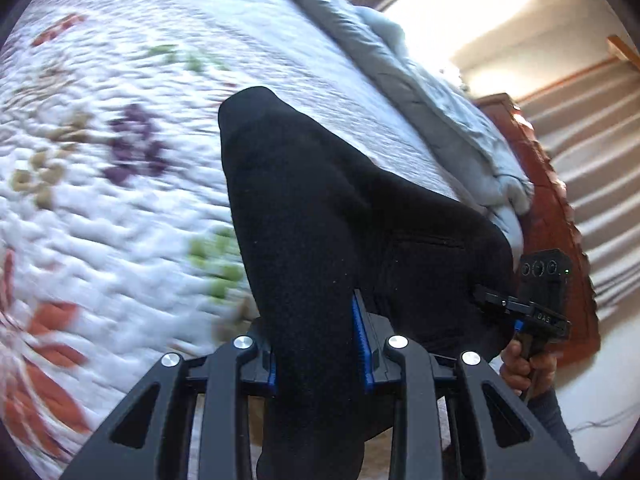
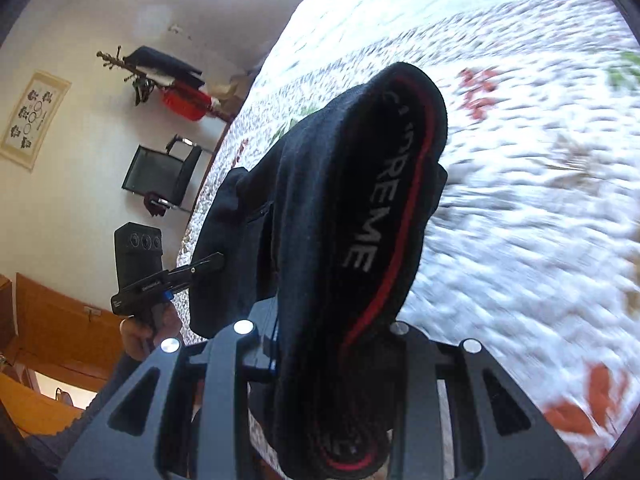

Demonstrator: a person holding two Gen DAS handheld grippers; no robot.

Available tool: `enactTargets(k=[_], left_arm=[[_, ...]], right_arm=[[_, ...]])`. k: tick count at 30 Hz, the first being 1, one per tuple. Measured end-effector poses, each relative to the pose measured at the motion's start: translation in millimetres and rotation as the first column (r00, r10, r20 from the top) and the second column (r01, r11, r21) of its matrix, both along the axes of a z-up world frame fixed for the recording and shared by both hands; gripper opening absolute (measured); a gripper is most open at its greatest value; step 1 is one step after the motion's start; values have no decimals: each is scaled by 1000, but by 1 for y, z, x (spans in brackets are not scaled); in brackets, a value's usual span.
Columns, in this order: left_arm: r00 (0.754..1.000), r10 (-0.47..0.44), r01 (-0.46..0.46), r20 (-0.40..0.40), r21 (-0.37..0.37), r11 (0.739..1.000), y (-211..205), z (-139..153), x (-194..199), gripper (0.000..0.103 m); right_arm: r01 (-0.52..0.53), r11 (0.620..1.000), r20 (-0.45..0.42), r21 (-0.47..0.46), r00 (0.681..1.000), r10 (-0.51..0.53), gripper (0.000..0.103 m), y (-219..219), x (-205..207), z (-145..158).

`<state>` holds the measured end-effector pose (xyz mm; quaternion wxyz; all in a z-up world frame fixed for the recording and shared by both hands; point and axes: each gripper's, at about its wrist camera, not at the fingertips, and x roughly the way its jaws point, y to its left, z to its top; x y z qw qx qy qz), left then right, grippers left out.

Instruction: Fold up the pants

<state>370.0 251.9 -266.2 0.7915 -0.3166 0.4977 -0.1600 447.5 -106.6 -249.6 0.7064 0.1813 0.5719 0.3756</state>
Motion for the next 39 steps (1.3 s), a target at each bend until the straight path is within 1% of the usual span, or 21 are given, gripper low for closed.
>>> enactTargets(k=[3, 6, 7, 9, 11, 13, 14, 15, 16, 18, 20, 22, 24, 26, 28, 30, 32, 33, 34, 35, 39], left_arm=[[999, 22, -22, -49, -3, 1000, 26, -30, 7, 29], [997, 25, -28, -75, -34, 999, 36, -57, 7, 30], [997, 25, -29, -76, -49, 998, 37, -62, 6, 32], [996, 24, -32, -91, -83, 996, 41, -73, 4, 45], [995, 29, -40, -97, -114, 993, 48, -74, 0, 48], [995, 82, -85, -60, -49, 995, 62, -58, -7, 53], [992, 118, -118, -35, 9, 993, 63, -44, -6, 54], [989, 146, -148, 28, 57, 987, 69, -24, -10, 54], [986, 147, -152, 83, 53, 987, 71, -9, -11, 54], [974, 124, -123, 189, -13, 992, 65, 20, -4, 57], [974, 67, -41, 217, -123, 992, 52, 26, 11, 61], [978, 30, 24, 207, -253, 967, 39, 15, 32, 61], [984, 31, 23, 174, -302, 953, 26, -2, 52, 61], [992, 53, -10, 117, -338, 941, 28, -28, 63, 60], [993, 82, -51, 86, -320, 946, 35, -48, 70, 58], [991, 123, -99, 59, -312, 945, 50, -61, 73, 58], [987, 158, -136, 42, -326, 936, 63, -63, 71, 58], [985, 167, -140, 47, -353, 925, 65, -58, 68, 59], [983, 169, -135, 67, -355, 925, 67, -51, 62, 59], [982, 164, -123, 94, -339, 933, 69, -40, 50, 60], [979, 131, -80, 158, -294, 953, 64, -11, -7, 66]], right_arm=[[0, 1000, -37, 0, 999, 0, 28, 22, 9, -26], [33, 999, -76, 4, 997, -33, 28, 18, 14, -51], [49, 999, -96, 17, 994, -47, 29, 11, 16, -59], [66, 997, -135, 43, 989, -59, 34, 2, 18, -71], [90, 994, -170, 58, 982, -79, 51, -9, 20, -73], [170, 984, -149, 45, 975, -162, 51, -36, 22, -60], [217, 975, -114, 34, 971, -212, 46, -50, 22, -50], [261, 964, -31, 37, 965, -260, 43, -62, 24, -27], [265, 962, 4, 72, 964, -266, 38, -63, 27, -11], [242, 958, 30, 152, 968, -249, 35, -50, 37, 12], [211, 956, -11, 205, 977, -213, 30, -25, 49, 16], [203, 954, -88, 220, 978, -187, 27, 10, 65, -1], [215, 955, -153, 205, 971, -186, 23, 24, 75, -29], [241, 959, -184, 148, 960, -213, 0, 22, 80, -57], [276, 956, -221, 103, 943, -249, 0, 6, 86, -88], [273, 954, -242, 120, 941, -238, 0, -2, 89, -96], [236, 967, -191, 94, 958, -215, 0, 4, 87, -82], [239, 965, -179, 111, 959, -218, 0, 1, 85, -73], [255, 958, -169, 131, 958, -232, 3, -5, 82, -65], [262, 953, -155, 151, 959, -239, 8, -11, 78, -56], [200, 945, -99, 257, 979, -180, 8, -26, 26, -21]])
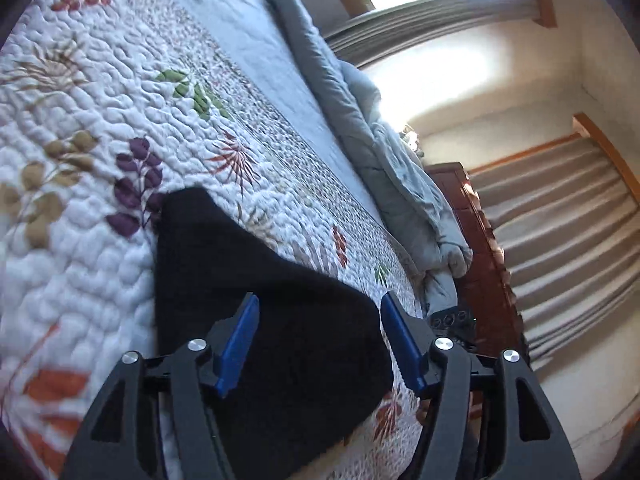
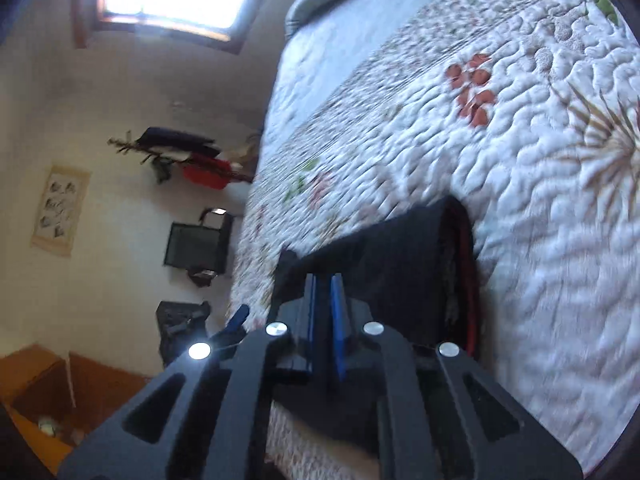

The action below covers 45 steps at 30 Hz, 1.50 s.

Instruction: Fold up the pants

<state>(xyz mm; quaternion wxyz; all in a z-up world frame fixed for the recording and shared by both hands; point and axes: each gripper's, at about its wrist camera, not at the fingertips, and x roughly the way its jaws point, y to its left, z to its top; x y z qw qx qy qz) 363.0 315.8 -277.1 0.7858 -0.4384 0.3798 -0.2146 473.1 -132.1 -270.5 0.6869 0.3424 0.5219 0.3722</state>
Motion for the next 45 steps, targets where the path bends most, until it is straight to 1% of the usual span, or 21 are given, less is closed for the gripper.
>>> enactTargets(k=[2, 4, 5, 7, 8, 10, 14, 16, 18, 19, 20, 22, 23, 25, 29, 33, 36, 39, 41, 43, 45], left_arm=[[1000, -8, 8, 13, 10, 1000, -7, 3, -30, 70], [1000, -14, 14, -4, 30, 999, -14, -6, -43, 70], [999, -24, 25, -32, 32, 999, -20, -16, -47, 70], [997, -37, 38, -67, 13, 999, -26, -33, -50, 70], [996, -42, 43, -76, 7, 999, -29, -38, -51, 70], [997, -37, 37, -73, 2, 999, -30, -40, -55, 70], [994, 4, -10, -112, -51, 999, -18, -40, -61, 70], [990, 28, -29, -140, -7, 1000, -15, -32, -68, 73], [987, 40, -29, -154, 75, 997, -18, -16, -80, 84], [987, 50, -28, -152, 138, 990, -21, -3, -89, 86], [988, 56, -28, -143, 187, 982, -24, 9, -99, 91], [993, 69, -43, -92, 261, 965, -33, 37, -126, 98], [995, 68, -47, -66, 280, 959, -37, 50, -139, 99], [996, 79, -61, -42, 332, 941, -44, 70, -163, 99], [991, 133, -109, -20, 454, 884, -57, 107, -205, 99], [984, 167, -171, 60, 574, 801, -72, 152, -251, 99], [979, 169, -202, 113, 630, 750, -87, 186, -288, 99], [970, 181, -242, 161, 678, 694, -107, 214, -320, 99], [968, 163, -250, 190, 685, 684, -121, 231, -340, 99], [971, 129, -233, 199, 690, 685, -138, 248, -362, 99], [968, 137, -248, 212, 696, 674, -151, 262, -380, 99]], right_arm=[[-36, 999, -5, 14, 999, 36, 8, 3, -25, -2], [-76, 997, -21, -30, 997, 75, 9, 6, -45, -15], [-73, 995, -36, -66, 997, 71, 0, 5, -49, -25], [-38, 996, -87, -82, 996, 31, 0, -12, -50, -51], [-10, 999, -114, -51, 993, 4, 0, -22, -51, -62], [8, 999, -123, -34, 992, -12, 0, -29, -53, -65], [32, 997, -109, -71, 993, -39, 0, -34, -57, -47], [58, 994, -106, -96, 992, -68, 4, -37, -61, -39], [73, 989, -86, -126, 993, -84, 11, -39, -72, -20], [79, 984, -63, -158, 994, -90, 22, -41, -80, -9], [95, 976, -26, -194, 994, -102, 40, -41, -92, 9], [139, 956, 37, -259, 990, -134, 60, -41, -114, 38], [169, 938, 89, -303, 985, -149, 65, -39, -131, 59], [188, 925, 147, -331, 978, -146, 75, -33, -160, 86], [221, 901, 230, -372, 963, -141, 83, -31, -211, 122], [256, 883, 299, -393, 944, -140, 89, -40, -267, 156], [293, 875, 339, -386, 927, -161, 92, -48, -303, 180], [350, 845, 402, -404, 898, -180, 94, -47, -342, 208], [371, 829, 461, -418, 873, -159, 97, -42, -369, 225], [386, 798, 528, -463, 843, -101, 98, -28, -401, 243], [396, 770, 572, -501, 819, -50, 99, -17, -426, 253]])
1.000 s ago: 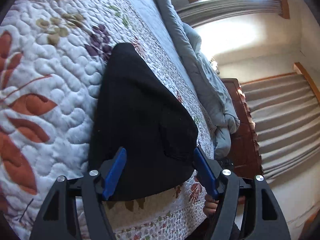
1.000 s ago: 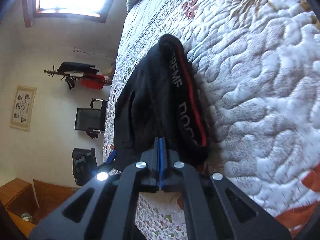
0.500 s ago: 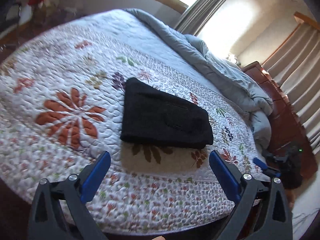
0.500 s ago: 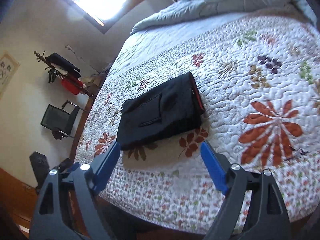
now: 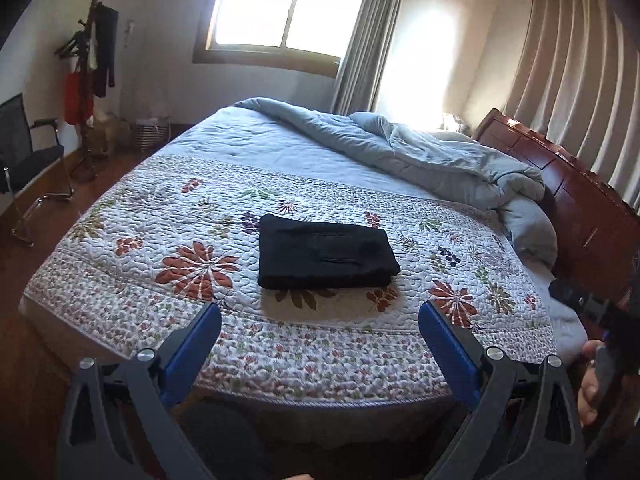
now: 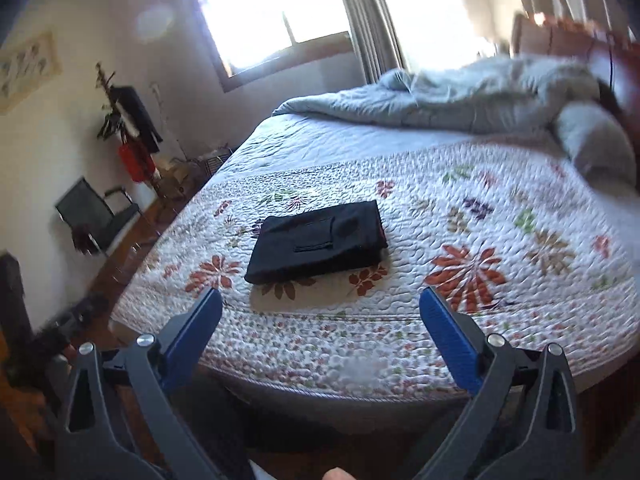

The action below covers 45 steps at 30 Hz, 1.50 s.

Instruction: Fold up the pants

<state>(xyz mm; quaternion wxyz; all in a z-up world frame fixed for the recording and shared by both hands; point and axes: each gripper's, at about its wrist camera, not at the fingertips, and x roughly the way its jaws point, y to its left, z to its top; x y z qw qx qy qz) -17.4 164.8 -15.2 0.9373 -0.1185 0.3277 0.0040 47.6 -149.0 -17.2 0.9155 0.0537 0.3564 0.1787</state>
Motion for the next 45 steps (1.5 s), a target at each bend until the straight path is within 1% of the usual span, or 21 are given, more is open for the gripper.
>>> enactTargets(k=[2, 4, 7, 9, 11, 14, 17, 19, 23, 27, 30, 37, 42, 45], left_arm=[[1000, 5, -5, 14, 15, 1000, -9, 9, -15, 99], [999, 11, -12, 34, 31, 999, -19, 20, -32, 99], [999, 12, -14, 48, 51, 999, -31, 30, -53, 99], [998, 16, -20, 64, 58, 998, -36, 36, -67, 99], [997, 35, -39, 63, 65, 997, -38, 37, -76, 99], [997, 44, -47, 62, 47, 998, -38, 39, -87, 99], [995, 67, -73, 67, 91, 993, -40, 40, -95, 99], [994, 83, -92, 76, 112, 989, -39, 42, -98, 99], [990, 107, -116, 87, 112, 987, -34, 47, -102, 99], [992, 104, -111, 76, 94, 989, -31, 48, -96, 99], [994, 85, -89, 63, 66, 994, -29, 46, -90, 99], [997, 67, -69, 41, 59, 996, -32, 42, -73, 99], [997, 69, -71, 36, 62, 996, -36, 39, -64, 99], [995, 90, -93, 41, 93, 991, -38, 38, -63, 99]], right_arm=[[-6, 998, 32, -58, 999, 8, 99, 9, -24, 9], [-9, 997, 48, -81, 999, 13, 99, 13, -41, 15], [-24, 995, 58, -96, 998, 29, 99, 19, -64, 24], [-57, 994, 53, -95, 997, 62, 99, 25, -80, 27], [-72, 989, 60, -133, 995, 80, 99, 33, -94, 28], [-83, 983, 80, -166, 992, 98, 98, 42, -110, 31], [-97, 982, 81, -164, 990, 111, 99, 47, -119, 32], [-92, 981, 87, -169, 990, 108, 98, 48, -120, 31], [-83, 985, 78, -153, 992, 95, 99, 45, -115, 28], [-84, 985, 63, -154, 994, 94, 98, 44, -109, 23], [-84, 985, 56, -152, 994, 93, 99, 44, -103, 22], [-92, 986, 43, -139, 994, 99, 99, 45, -86, 19], [-103, 985, 43, -135, 993, 110, 99, 48, -77, 18], [-107, 985, 44, -133, 993, 113, 98, 49, -72, 18]])
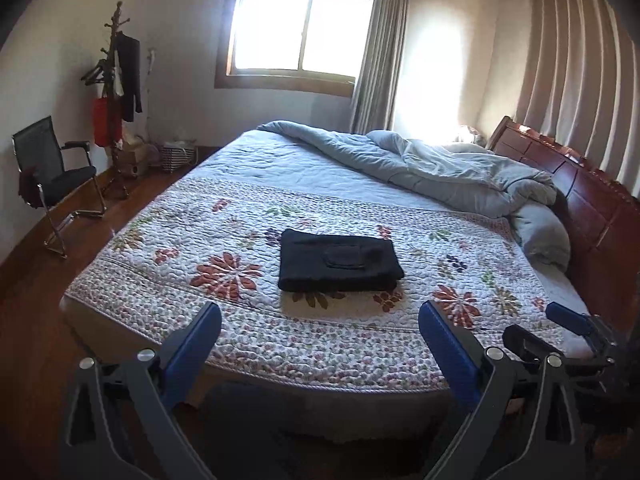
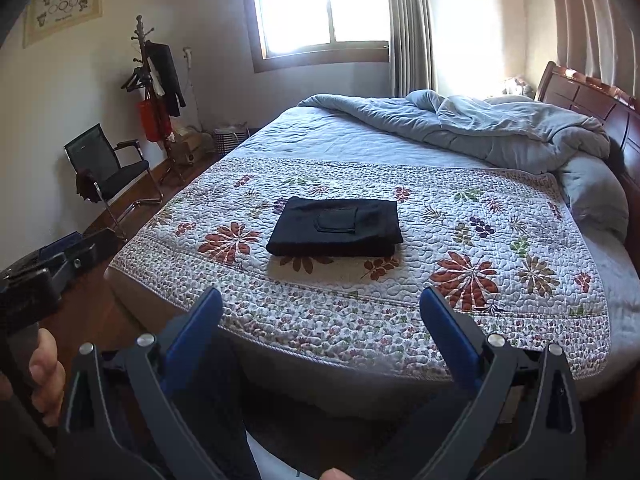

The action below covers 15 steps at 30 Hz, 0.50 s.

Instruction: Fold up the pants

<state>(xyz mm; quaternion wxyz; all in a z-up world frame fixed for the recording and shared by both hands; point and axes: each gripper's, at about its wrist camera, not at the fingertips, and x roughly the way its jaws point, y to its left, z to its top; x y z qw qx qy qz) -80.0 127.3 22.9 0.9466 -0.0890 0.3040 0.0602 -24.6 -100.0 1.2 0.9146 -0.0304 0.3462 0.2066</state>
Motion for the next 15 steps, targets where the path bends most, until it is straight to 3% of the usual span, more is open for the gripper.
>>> enactTargets(k=[15], left_arm=[[999, -5, 5, -36, 5, 1000, 3, -8, 14, 99]], right_arm=[[18, 1000, 11, -18, 1000, -17, 99, 5, 13, 4]])
